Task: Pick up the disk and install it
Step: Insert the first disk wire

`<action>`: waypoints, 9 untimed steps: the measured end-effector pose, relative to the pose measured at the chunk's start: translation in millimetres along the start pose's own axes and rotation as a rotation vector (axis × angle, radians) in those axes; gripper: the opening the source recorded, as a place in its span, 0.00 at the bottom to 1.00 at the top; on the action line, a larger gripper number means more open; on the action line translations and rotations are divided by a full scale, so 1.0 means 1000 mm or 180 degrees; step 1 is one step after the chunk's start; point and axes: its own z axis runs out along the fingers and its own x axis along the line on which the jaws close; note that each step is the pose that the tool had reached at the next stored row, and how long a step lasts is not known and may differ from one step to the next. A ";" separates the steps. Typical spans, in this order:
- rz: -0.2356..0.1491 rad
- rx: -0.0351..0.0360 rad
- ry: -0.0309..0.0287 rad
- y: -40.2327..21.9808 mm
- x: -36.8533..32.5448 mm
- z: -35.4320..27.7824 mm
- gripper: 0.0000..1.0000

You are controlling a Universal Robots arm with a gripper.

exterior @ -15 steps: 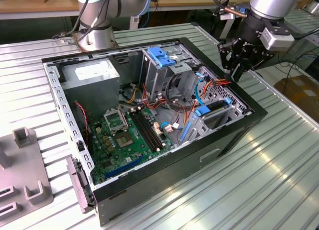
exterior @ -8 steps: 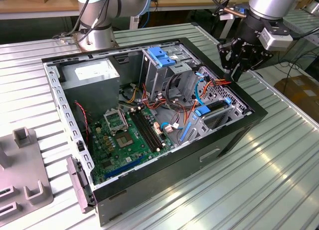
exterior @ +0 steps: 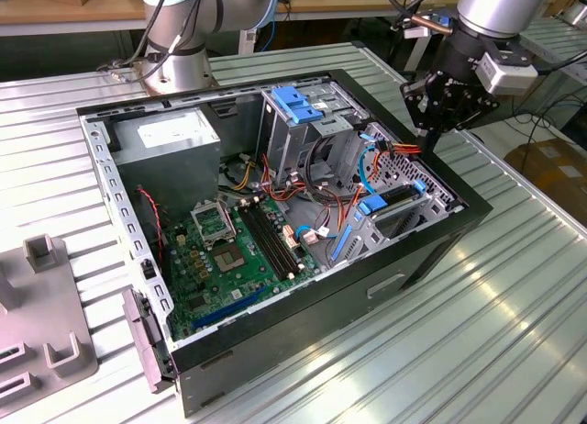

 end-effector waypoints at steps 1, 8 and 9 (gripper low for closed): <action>0.0004 0.0000 0.0000 0.0000 0.0001 -0.0013 0.16; 0.0201 -0.0022 0.0008 0.0000 0.0002 -0.0056 0.16; 0.0202 -0.0022 0.0008 0.0003 -0.0004 -0.0057 0.16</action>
